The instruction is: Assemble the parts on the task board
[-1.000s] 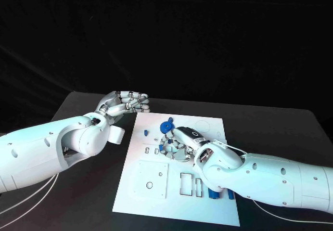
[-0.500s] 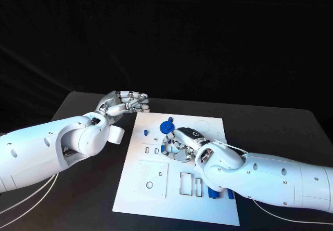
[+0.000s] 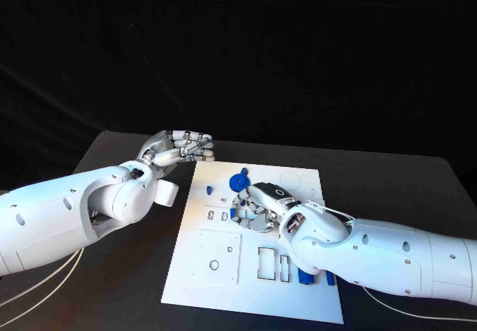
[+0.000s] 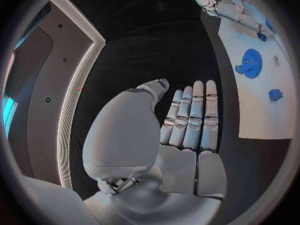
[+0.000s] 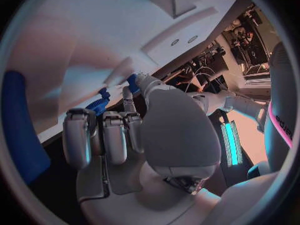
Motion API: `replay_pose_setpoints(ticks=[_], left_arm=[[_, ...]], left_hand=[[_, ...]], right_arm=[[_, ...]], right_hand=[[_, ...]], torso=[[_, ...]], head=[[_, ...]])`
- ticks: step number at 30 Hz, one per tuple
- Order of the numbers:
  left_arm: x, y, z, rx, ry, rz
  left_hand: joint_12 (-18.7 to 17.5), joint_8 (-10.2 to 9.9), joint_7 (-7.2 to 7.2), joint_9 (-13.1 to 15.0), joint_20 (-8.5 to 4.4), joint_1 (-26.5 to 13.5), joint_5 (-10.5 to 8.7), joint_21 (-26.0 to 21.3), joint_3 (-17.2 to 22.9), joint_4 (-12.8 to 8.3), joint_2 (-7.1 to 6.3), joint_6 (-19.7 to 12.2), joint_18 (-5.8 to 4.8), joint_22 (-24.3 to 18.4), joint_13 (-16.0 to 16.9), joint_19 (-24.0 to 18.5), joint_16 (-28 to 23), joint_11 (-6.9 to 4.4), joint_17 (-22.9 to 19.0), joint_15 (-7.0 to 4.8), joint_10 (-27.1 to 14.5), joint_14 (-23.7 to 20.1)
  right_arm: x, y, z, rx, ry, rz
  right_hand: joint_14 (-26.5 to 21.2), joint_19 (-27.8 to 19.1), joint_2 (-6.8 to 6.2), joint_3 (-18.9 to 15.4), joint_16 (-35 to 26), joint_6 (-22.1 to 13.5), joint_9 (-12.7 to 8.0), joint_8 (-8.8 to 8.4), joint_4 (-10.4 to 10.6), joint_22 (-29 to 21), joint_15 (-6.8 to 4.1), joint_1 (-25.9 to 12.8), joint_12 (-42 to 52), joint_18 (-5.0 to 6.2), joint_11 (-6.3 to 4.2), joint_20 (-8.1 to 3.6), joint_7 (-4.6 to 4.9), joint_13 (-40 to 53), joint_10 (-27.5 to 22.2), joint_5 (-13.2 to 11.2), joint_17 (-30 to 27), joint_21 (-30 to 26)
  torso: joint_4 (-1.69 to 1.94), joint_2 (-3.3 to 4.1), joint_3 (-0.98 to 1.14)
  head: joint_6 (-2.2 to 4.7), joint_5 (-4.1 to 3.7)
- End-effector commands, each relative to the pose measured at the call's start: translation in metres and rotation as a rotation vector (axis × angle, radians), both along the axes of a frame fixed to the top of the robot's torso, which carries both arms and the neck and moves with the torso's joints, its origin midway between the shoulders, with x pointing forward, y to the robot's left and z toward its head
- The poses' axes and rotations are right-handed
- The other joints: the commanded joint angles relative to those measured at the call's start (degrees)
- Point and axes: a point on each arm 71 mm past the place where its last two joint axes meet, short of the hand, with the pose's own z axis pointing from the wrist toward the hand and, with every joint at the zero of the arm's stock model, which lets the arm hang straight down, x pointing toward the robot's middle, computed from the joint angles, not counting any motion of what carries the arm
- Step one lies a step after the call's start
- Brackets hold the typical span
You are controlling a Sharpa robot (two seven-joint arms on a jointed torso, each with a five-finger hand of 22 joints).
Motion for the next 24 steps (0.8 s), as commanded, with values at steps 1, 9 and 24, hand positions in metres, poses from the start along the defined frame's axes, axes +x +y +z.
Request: replay_pose_setpoints(ticks=[1,9,24], left_arm=[[-0.0006,-0.0022,0.0008,-0.01,-0.001,-0.019],[-0.0005,-0.0021,0.0007,-0.01,0.0,-0.019],[-0.0003,-0.0022,0.0005,-0.009,0.002,-0.02]], left_hand=[[-0.2,-0.4,0.3,0.0,0.19,-0.5,-0.25,-0.2,0.3,0.2,-0.12,-0.2,0.24,-0.1,0.1,0.0,-0.2,0.16,0.1,-0.09,0.1,-0.4],[-0.2,-0.4,0.3,0.0,0.19,-0.5,-0.25,-0.2,0.3,0.2,-0.12,-0.2,0.24,-0.1,0.1,0.0,-0.2,0.16,0.1,-0.09,0.1,-0.4],[-0.3,-0.4,0.28,0.0,0.21,-0.7,-0.26,-0.3,0.3,0.1,-0.13,-0.2,0.24,-0.1,0.1,-0.1,-0.3,0.16,0.2,-0.08,0.1,-0.5]], right_arm=[[-0.0011,0.0005,-0.0032,-0.026,0.008,0.006],[-0.001,0.0006,-0.0034,-0.027,0.01,0.005],[-0.0006,0.0001,-0.0037,-0.029,0.01,0.002]], right_hand=[[6.0,1.1,-0.06,0.0,0.1,0.0,0.0,-0.1,0.3,8.7,-0.35,-0.5,0.1,-0.52,-0.31,-0.34,-0.02,12.8,4.5,0.2,14.3,0.0],[6.0,0.9,-0.59,-0.1,0.1,-0.6,-0.1,-0.41,0.5,8.6,-0.23,-1.0,-0.2,-0.46,-0.13,-0.29,0.21,12.5,4.4,0.2,14.2,-0.3],[5.9,0.6,-2.4,-1.3,0.1,-2.2,-0.3,-1.31,0.8,8.2,0.3,-2.4,-0.7,-0.35,0.48,0.12,0.9,12.1,4.0,0.2,14.0,-0.8]], torso=[[0.03,0.03,0.01],[0.01,-0.01,-0.03],[0.02,-0.05,-0.04]], head=[[-0.07,-0.05],[-0.13,-0.1],[-0.26,-0.08]])
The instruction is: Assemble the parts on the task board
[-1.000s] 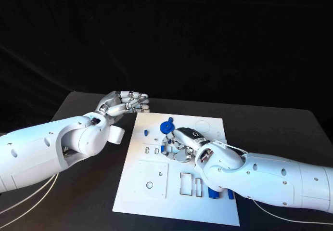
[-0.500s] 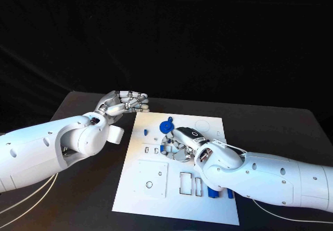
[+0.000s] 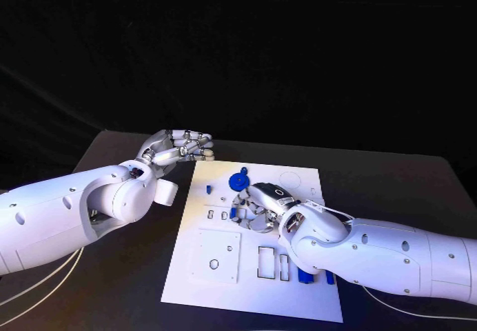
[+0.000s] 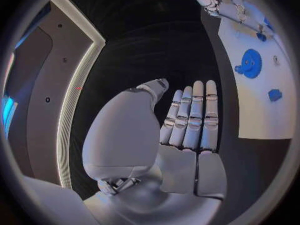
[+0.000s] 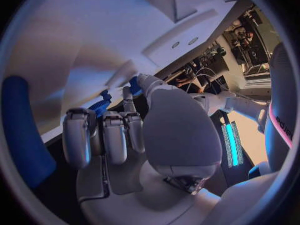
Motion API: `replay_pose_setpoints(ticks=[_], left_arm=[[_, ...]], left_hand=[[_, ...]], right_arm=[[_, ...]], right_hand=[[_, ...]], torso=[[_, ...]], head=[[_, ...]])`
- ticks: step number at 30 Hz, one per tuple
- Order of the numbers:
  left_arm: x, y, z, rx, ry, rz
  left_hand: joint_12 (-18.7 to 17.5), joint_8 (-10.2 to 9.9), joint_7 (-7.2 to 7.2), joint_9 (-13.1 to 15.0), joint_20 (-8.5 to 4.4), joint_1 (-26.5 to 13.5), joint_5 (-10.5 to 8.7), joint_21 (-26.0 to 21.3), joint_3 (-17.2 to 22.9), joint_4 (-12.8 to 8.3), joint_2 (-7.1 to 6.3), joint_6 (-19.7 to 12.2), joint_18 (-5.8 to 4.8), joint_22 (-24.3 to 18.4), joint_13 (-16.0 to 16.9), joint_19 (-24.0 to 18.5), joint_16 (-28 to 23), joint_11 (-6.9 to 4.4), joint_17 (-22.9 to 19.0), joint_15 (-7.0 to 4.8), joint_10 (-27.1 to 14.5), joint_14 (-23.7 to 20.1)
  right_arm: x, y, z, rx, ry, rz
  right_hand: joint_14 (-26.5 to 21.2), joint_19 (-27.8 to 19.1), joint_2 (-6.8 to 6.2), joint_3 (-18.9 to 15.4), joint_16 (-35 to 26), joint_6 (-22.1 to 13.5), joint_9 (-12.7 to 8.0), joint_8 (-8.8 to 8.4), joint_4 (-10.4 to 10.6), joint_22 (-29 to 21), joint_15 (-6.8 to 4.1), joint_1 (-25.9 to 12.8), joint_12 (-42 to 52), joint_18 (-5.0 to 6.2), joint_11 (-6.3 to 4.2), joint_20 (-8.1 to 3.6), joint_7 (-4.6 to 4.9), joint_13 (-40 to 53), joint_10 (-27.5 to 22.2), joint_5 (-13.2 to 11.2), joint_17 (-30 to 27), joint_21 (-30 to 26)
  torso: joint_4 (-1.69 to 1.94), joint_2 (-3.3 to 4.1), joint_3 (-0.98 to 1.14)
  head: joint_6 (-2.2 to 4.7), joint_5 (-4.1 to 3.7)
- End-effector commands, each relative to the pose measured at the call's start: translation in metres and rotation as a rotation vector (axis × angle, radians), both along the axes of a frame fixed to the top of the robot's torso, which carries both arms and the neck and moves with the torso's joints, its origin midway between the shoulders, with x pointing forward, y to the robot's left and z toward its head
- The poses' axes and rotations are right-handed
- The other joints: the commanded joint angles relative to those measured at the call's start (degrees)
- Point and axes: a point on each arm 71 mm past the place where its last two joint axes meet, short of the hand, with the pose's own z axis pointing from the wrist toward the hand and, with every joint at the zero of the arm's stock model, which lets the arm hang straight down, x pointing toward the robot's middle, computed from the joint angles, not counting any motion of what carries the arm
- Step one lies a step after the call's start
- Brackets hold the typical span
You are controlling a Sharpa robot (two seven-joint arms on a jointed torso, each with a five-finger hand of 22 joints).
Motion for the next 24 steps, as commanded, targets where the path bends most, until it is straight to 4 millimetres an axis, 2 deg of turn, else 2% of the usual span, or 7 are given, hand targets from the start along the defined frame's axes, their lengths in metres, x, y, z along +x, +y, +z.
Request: replay_pose_setpoints(ticks=[1,11,16,24], left_arm=[[-0.0004,-0.0022,0.0008,-0.01,-0.001,-0.018],[-0.0002,-0.0018,0.0006,-0.009,0.0,-0.018],[0.0001,-0.0013,0.0005,-0.009,0.0,-0.017],[0.0002,-0.001,0.0004,-0.009,0.0,-0.016]], left_hand=[[-0.3,-0.2,0.28,0.0,0.21,-0.5,-0.26,-0.3,0.3,0.1,0.1,-0.2,0.24,-0.1,0.1,-0.1,-0.3,0.16,0.1,-0.08,0.1,-0.5],[-0.3,-0.2,0.28,0.0,0.21,-0.5,-0.26,-0.3,0.3,0.1,0.1,-0.2,0.24,-0.1,0.1,-0.1,-0.3,0.16,0.1,-0.08,0.1,-0.5],[-0.3,-0.2,0.28,0.0,0.21,-0.5,-0.26,-0.3,0.3,0.1,0.1,-0.2,0.24,-0.1,0.1,-0.1,-0.3,0.16,0.1,-0.08,0.1,-0.5],[-0.3,-0.2,0.29,0.0,0.22,-0.6,-0.31,-0.3,0.3,0.1,0.09,-0.2,0.24,-0.1,0.1,-0.1,-0.3,0.18,0.1,-0.06,0.1,-0.5]], right_arm=[[-0.0004,0.0003,-0.0016,-0.02,0.003,0.005],[-0.0008,0.0008,-0.001,-0.013,-0.001,0.007],[-0.0012,0.0009,0.0002,-0.001,-0.009,0.005],[-0.0013,-0.0002,0.0013,0.009,-0.018,-0.002]], right_hand=[[5.9,0.6,-0.36,-0.4,0.1,-0.5,-0.1,-0.25,0.0,8.2,0.33,-0.3,-0.3,-0.33,0.31,0.14,0.15,12.0,3.8,0.2,14.0,-0.3],[5.9,0.5,-1.23,-3.0,0.0,-1.2,-0.1,-0.75,0.4,8.2,0.7,-1.7,-0.4,-0.3,0.67,0.55,0.46,11.9,3.7,0.1,13.9,-0.5],[6.0,0.7,-0.76,-3.4,0.1,-0.8,0.0,-0.54,0.4,8.4,0.67,-1.7,-0.2,-0.36,0.59,0.57,0.36,12.1,3.8,0.2,14.1,-0.3],[6.0,1.0,0.69,-3.2,0.2,0.4,0.3,0.04,0.1,8.7,0.33,-0.6,0.1,-0.44,0.17,0.37,-0.14,12.4,4.1,0.3,14.4,0.0]], torso=[[0.02,-0.01,-0.02],[0.02,0.01,0.01],[0.01,0.02,0.03],[-0.01,0.03,0.03]], head=[[-0.07,0.0],[-0.01,-0.02],[0.1,0.08],[0.09,0.12]])
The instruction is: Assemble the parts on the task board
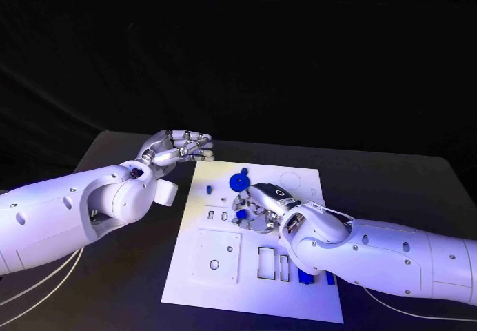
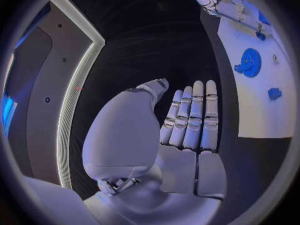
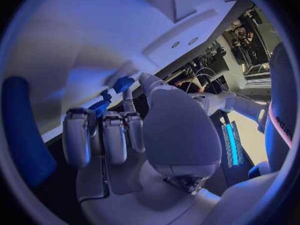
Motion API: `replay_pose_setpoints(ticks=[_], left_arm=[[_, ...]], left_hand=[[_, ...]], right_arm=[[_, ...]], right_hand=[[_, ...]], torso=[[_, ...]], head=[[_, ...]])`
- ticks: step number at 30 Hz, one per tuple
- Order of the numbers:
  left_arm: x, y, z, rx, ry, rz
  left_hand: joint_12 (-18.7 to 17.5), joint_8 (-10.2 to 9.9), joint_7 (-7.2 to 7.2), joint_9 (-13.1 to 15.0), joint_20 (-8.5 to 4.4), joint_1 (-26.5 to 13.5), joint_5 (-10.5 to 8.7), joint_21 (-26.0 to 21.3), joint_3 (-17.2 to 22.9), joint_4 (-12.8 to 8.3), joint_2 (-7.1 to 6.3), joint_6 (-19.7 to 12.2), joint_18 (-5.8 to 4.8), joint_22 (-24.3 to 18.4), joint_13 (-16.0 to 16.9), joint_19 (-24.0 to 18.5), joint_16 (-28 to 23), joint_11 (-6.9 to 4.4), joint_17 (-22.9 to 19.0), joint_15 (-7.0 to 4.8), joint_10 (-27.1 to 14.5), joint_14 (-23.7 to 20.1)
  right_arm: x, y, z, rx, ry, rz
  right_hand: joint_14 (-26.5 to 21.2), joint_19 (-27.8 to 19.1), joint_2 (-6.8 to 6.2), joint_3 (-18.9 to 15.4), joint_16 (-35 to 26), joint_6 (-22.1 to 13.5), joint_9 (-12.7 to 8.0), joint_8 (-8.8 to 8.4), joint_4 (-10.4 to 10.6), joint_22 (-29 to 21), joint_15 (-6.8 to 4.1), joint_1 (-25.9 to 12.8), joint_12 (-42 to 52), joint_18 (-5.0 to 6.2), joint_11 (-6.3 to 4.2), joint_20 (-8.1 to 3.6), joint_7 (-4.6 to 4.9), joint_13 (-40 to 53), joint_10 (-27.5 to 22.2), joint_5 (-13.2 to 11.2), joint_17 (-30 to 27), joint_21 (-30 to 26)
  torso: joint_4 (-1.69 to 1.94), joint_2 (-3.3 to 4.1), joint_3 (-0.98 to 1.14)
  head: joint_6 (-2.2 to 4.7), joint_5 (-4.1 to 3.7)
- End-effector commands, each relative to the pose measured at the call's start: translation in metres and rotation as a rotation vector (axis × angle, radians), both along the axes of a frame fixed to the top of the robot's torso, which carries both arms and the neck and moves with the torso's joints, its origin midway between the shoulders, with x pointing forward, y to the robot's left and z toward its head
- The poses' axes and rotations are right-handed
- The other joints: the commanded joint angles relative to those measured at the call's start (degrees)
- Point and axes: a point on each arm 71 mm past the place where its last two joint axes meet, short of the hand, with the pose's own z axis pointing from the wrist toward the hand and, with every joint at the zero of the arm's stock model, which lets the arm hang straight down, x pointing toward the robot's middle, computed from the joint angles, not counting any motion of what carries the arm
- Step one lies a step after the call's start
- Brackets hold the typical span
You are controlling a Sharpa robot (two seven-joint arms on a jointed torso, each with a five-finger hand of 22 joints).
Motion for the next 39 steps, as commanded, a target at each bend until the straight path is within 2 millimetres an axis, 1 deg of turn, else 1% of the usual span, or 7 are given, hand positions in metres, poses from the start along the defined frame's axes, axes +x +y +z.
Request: replay_pose_setpoints(ticks=[1,7,14,20,24,33,39], left_arm=[[0.0,-0.002,0.001,-0.01,-0.002,-0.019],[0.0,-0.002,0.001,-0.01,-0.001,-0.019],[0.0,-0.002,0.0,-0.01,0.0,-0.02],[0.0,-0.001,-0.001,-0.009,0.002,-0.018],[0.0,-0.001,-0.001,-0.009,0.002,-0.018],[0.0,-0.001,-0.002,-0.008,0.005,-0.019],[-0.001,-0.001,-0.002,-0.007,0.006,-0.019]], left_hand=[[-0.3,-0.2,0.28,0.0,0.22,-0.6,-0.33,-0.3,0.4,0.1,0.09,-0.2,0.24,-0.1,0.1,-0.1,-0.3,0.17,0.1,-0.06,0.1,-0.5],[-0.3,-0.2,0.28,0.0,0.22,-0.6,-0.33,-0.3,0.4,0.1,0.09,-0.2,0.24,-0.1,0.1,-0.1,-0.3,0.17,0.1,-0.06,0.1,-0.5],[-0.3,-0.2,0.26,0.0,0.22,-0.5,-0.36,-0.3,0.4,0.1,0.08,-0.2,0.24,-0.1,0.1,-0.1,-0.3,0.16,0.1,-0.07,0.1,-0.5],[-0.3,-0.2,0.26,0.0,0.22,-0.5,-0.36,-0.3,0.4,0.1,0.08,-0.2,0.24,-0.1,0.1,-0.1,-0.3,0.16,0.1,-0.07,0.1,-0.5],[-0.3,-0.2,0.26,0.0,0.22,-0.5,-0.36,-0.3,0.4,0.1,0.08,-0.2,0.24,-0.1,0.1,-0.1,-0.3,0.16,0.1,-0.07,0.1,-0.5],[-0.4,-0.2,0.23,0.0,0.22,-0.5,-0.41,-0.4,0.4,0.0,0.02,-0.3,0.24,-0.1,0.1,-0.1,-0.3,0.14,0.1,-0.07,0.1,-0.5],[-0.4,-0.2,0.23,0.0,0.23,-0.5,-0.43,-0.4,0.4,-0.1,0.0,-0.3,0.25,-0.2,0.1,-0.1,-0.3,0.14,0.2,-0.07,0.1,-0.5]], right_arm=[[-0.001,0.0,0.001,0.008,-0.019,-0.001],[-0.004,-0.002,0.004,0.024,-0.035,0.006],[-0.012,-0.009,0.01,0.016,-0.036,0.023],[-0.013,-0.021,0.015,-0.036,-0.022,0.032],[-0.012,-0.028,0.016,-0.069,-0.013,0.032],[-0.008,-0.034,0.014,-0.106,-0.005,0.024],[-0.007,-0.031,0.014,-0.105,-0.006,0.024]], right_hand=[[5.8,0.8,0.57,0.1,0.2,0.3,0.0,0.11,-0.3,8.7,0.1,0.0,0.0,-0.44,-0.22,0.14,-0.04,12.3,4.0,0.3,14.3,0.3],[5.8,0.7,-0.71,-1.2,0.2,-0.7,-0.1,-0.48,-0.1,8.7,0.22,-0.3,-0.2,-0.43,0.0,0.12,0.27,12.2,3.9,0.2,14.3,0.2],[5.8,0.6,-1.28,-3.2,0.2,-2.2,-0.4,-1.35,-0.1,8.6,0.55,0.3,-0.5,-0.4,0.39,0.37,0.72,12.0,3.7,0.3,14.3,0.0],[5.8,0.6,-1.53,-4.4,0.1,-3.0,-0.4,-1.77,-0.4,8.6,0.79,1.6,-0.8,-0.38,0.66,0.59,1.01,11.7,3.5,0.3,14.2,-0.1],[5.8,0.5,-1.57,-4.8,0.1,-3.2,-0.4,-1.9,-0.5,8.6,0.86,2.1,-0.9,-0.36,0.74,0.67,1.1,11.7,3.4,0.3,14.2,-0.2],[5.8,0.6,-1.17,-5.2,0.1,-3.7,-0.5,-2.16,-0.7,8.7,1.04,3.8,-0.9,-0.38,0.93,0.84,1.31,11.7,3.4,0.4,14.3,-0.1],[5.8,0.7,-0.61,-5.0,0.2,-3.6,-0.4,-2.15,-0.6,8.8,1.08,4.3,-0.8,-0.41,0.96,0.9,1.36,11.7,3.4,0.4,14.4,-0.1]], torso=[[-0.02,0.02,0.01],[0.03,-0.03,0.05],[-0.01,-0.05,0.02],[-0.12,-0.03,0.01],[-0.16,0.0,0.03],[0.1,-0.02,0.02],[-0.02,0.06,-0.03]], head=[[-0.02,0.06],[0.06,0.04],[0.01,0.16],[-0.11,0.25],[-0.05,0.3],[-0.07,0.14],[-0.09,0.16]])
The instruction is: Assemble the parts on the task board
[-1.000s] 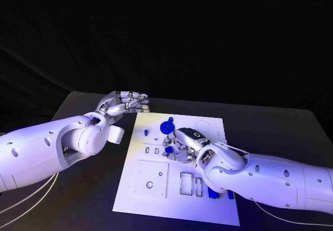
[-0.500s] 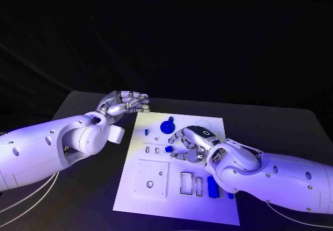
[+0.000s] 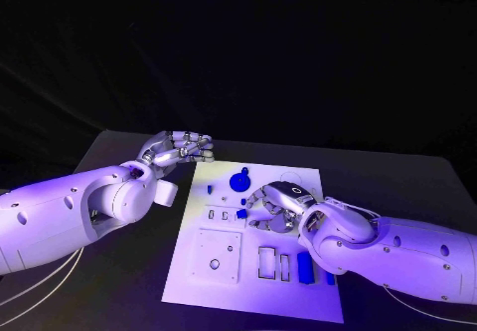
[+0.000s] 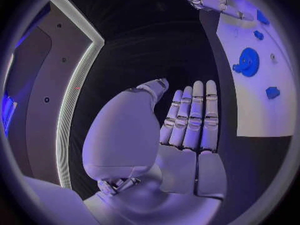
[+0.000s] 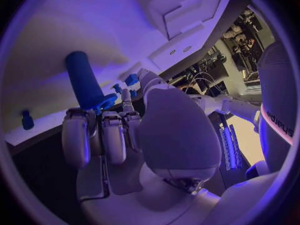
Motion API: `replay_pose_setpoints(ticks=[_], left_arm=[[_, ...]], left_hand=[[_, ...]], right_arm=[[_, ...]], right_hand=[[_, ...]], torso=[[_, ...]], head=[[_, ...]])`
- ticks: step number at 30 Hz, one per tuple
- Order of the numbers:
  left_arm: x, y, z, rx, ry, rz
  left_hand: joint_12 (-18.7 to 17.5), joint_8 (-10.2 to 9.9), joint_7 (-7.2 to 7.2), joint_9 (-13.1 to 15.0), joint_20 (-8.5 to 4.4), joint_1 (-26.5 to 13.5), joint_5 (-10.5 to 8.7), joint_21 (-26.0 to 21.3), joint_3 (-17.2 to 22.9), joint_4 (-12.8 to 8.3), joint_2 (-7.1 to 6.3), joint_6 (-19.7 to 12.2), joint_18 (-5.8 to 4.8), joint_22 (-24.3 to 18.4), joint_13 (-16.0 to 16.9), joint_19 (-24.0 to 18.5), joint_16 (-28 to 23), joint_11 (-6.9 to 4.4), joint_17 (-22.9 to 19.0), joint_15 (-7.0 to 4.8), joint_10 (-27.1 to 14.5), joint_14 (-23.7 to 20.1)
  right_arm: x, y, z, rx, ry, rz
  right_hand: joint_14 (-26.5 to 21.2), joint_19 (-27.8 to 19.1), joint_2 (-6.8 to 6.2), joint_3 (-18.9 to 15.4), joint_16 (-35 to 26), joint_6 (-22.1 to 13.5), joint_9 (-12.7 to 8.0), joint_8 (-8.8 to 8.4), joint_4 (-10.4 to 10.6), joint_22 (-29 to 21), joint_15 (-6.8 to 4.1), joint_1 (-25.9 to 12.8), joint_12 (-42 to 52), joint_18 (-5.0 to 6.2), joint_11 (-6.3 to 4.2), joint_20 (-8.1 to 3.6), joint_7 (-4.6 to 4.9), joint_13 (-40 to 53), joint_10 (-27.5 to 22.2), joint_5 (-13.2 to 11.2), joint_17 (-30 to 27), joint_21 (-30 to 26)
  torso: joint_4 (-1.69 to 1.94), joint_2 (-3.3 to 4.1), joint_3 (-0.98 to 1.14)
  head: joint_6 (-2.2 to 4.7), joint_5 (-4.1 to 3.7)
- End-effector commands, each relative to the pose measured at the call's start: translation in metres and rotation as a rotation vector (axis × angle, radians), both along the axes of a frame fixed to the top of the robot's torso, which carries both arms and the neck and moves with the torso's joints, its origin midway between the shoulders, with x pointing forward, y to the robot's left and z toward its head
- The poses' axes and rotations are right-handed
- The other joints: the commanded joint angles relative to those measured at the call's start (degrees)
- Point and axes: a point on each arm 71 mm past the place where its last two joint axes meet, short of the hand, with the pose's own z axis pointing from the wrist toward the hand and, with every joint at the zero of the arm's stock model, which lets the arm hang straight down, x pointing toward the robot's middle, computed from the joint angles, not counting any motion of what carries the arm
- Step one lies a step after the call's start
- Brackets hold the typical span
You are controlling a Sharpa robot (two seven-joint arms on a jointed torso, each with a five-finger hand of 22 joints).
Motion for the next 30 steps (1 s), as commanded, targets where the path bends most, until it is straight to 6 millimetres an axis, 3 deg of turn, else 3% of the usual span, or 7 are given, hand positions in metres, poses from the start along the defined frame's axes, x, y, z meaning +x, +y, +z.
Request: replay_pose_setpoints(ticks=[1,11,30], left_arm=[[-0.001,-0.002,0.0,-0.01,0.0,-0.019],[-0.001,-0.002,0.0,-0.01,0.001,-0.019],[-0.001,-0.001,0.001,-0.009,0.001,-0.018]], left_hand=[[-0.4,-0.2,0.23,0.0,0.22,-0.5,-0.17,-0.4,0.4,-0.1,0.0,-0.3,0.25,0.0,0.1,-0.1,-0.3,0.14,0.1,0.14,0.1,-0.3],[-0.4,-0.2,0.23,0.0,0.22,-0.5,-0.17,-0.4,0.4,-0.1,0.0,-0.3,0.25,0.0,0.1,-0.1,-0.3,0.14,0.1,0.14,0.1,-0.3],[-0.4,-0.2,0.23,0.0,0.22,-0.5,-0.17,-0.4,0.4,-0.1,0.0,-0.3,0.25,0.0,0.1,-0.1,-0.3,0.14,0.1,0.14,0.1,-0.3]], right_arm=[[0.0,0.003,-0.001,-0.028,0.002,0.013],[0.002,0.008,-0.001,-0.019,-0.004,0.01],[0.008,0.014,-0.004,-0.02,-0.006,0.007]], right_hand=[[5.8,0.6,0.14,-0.1,0.2,-0.2,-0.1,-0.3,0.1,8.8,0.27,0.5,-0.2,-0.39,0.47,0.48,0.09,11.8,3.4,0.2,14.4,-0.1],[5.8,0.7,0.62,0.2,0.2,-0.1,-0.1,-0.31,0.3,8.8,0.29,0.8,-0.2,-0.42,0.49,0.51,0.12,11.8,3.4,0.2,14.4,0.0],[5.8,0.7,1.37,1.1,0.2,0.0,-0.1,-0.36,0.3,8.8,0.32,1.6,-0.1,-0.4,0.52,0.56,0.16,11.8,3.4,0.2,14.4,-0.1]], torso=[[-0.05,0.06,-0.03],[0.07,0.06,-0.07],[-0.02,0.05,-0.05]], head=[[-0.04,0.01],[-0.26,-0.04],[-0.56,0.0]])
